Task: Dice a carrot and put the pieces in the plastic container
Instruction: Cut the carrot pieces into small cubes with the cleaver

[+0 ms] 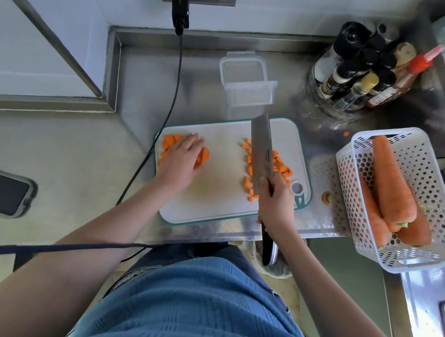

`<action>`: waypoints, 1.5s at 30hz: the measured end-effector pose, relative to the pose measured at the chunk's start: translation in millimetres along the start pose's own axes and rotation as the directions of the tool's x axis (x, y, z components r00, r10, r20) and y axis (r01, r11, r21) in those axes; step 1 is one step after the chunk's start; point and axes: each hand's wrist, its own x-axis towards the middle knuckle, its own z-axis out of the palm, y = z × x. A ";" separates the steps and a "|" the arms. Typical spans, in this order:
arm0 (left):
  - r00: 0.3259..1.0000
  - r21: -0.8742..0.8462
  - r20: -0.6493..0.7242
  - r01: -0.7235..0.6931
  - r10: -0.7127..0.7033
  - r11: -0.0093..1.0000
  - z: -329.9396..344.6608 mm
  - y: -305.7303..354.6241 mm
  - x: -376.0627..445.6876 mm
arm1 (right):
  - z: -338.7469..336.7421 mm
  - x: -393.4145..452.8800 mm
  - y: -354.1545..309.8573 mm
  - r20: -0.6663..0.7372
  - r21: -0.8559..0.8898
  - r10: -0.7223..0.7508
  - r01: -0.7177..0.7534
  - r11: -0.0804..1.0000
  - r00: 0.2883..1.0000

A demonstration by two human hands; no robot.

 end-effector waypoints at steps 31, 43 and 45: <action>0.994 -0.270 0.099 -0.017 0.045 0.963 -4.5 26.0 -29.0 | 9.8 3.7 3.4 0.065 -0.017 -0.003 0.004 1.000 0.998; 0.981 0.025 0.033 -0.192 0.191 0.981 -3.3 9.7 3.5 | 7.0 -2.6 6.5 0.072 0.005 0.009 -0.009 1.000 0.997; 0.992 -0.080 -0.049 -0.118 0.114 0.990 -2.2 10.7 -2.7 | 7.6 -2.8 7.8 0.080 0.010 0.021 -0.022 1.000 0.997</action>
